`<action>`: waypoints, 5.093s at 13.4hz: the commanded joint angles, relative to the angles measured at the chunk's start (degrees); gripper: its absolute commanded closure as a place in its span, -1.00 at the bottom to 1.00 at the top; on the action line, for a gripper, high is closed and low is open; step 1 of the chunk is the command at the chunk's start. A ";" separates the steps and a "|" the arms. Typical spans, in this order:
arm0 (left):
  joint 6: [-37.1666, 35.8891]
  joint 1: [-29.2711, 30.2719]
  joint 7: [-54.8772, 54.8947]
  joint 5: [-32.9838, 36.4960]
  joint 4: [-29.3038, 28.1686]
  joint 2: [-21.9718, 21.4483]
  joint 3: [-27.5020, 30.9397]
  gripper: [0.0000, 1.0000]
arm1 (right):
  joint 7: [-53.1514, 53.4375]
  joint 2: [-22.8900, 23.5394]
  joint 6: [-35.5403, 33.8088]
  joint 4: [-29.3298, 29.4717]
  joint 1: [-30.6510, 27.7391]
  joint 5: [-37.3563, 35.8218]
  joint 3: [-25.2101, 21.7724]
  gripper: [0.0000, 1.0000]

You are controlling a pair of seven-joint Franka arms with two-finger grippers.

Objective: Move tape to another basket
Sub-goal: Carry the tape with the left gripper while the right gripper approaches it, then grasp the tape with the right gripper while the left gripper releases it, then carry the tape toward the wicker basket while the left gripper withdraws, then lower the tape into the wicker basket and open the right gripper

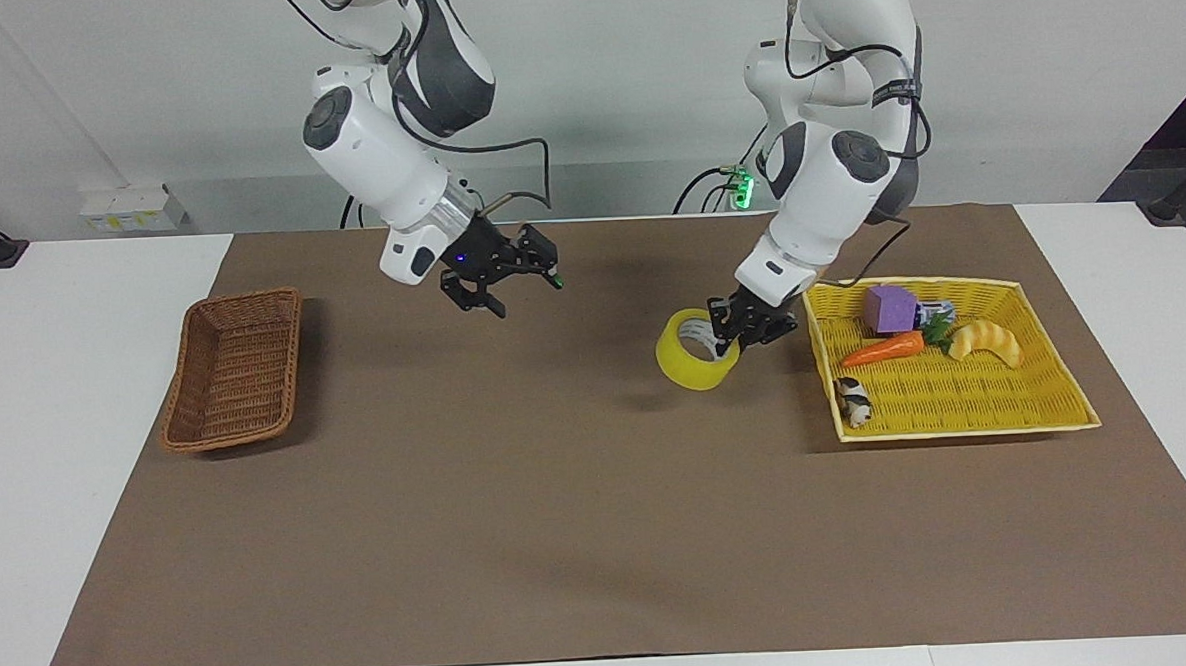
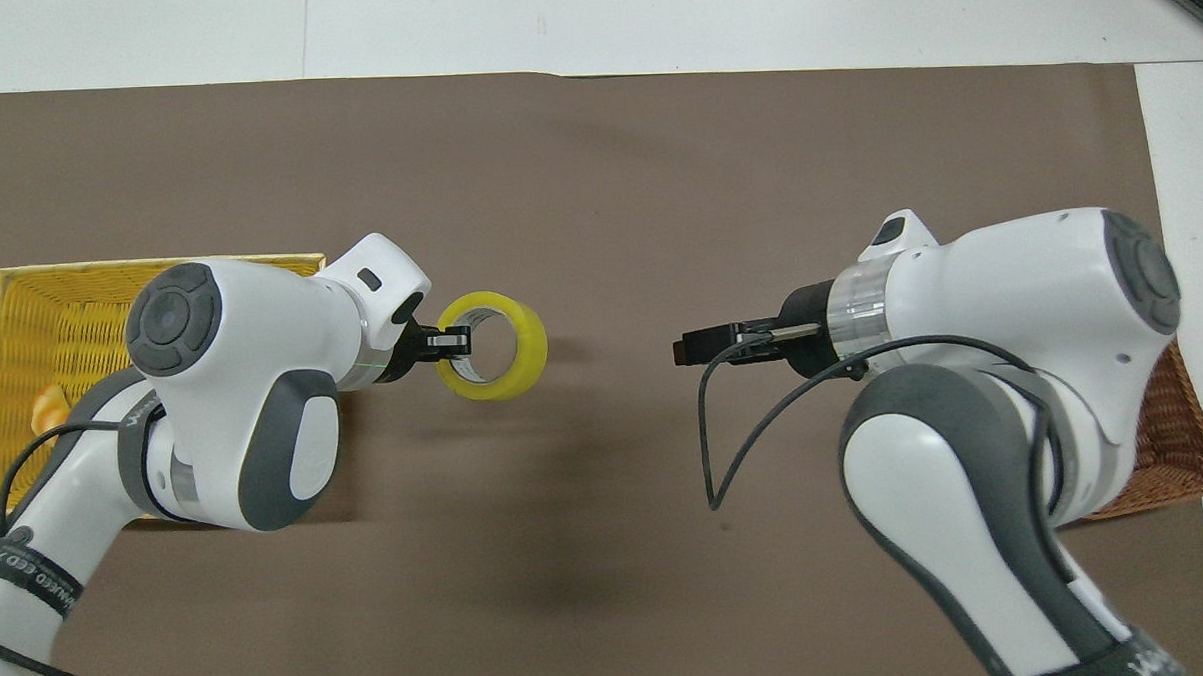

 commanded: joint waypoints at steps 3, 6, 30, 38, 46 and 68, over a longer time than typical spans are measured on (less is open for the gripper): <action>5.17 -6.80 -8.20 -0.92 -0.94 -0.70 0.90 1.00 | 6.54 3.63 5.75 0.65 3.93 -3.24 -0.18 -1.00; 8.43 -10.76 -12.52 -2.23 -0.50 -0.61 0.90 1.00 | 8.40 6.62 9.29 2.57 4.82 -3.60 -0.18 -1.00; 9.32 -9.99 -13.05 -6.72 6.71 3.44 2.13 -1.00 | 12.89 7.59 -0.37 3.20 3.59 -3.95 -0.97 1.00; -2.71 0.11 -2.36 5.84 7.06 -0.52 2.22 -1.00 | 11.75 7.59 -14.07 6.97 -5.72 -14.84 -0.71 1.00; -26.07 12.95 16.46 14.71 24.35 -1.84 2.22 -1.00 | 1.58 6.02 -28.57 11.28 -15.99 -20.56 -0.97 1.00; -43.24 16.03 20.87 16.22 31.49 -7.99 2.75 -1.00 | -15.41 6.71 -14.88 -0.76 -39.83 -50.44 -0.97 -0.84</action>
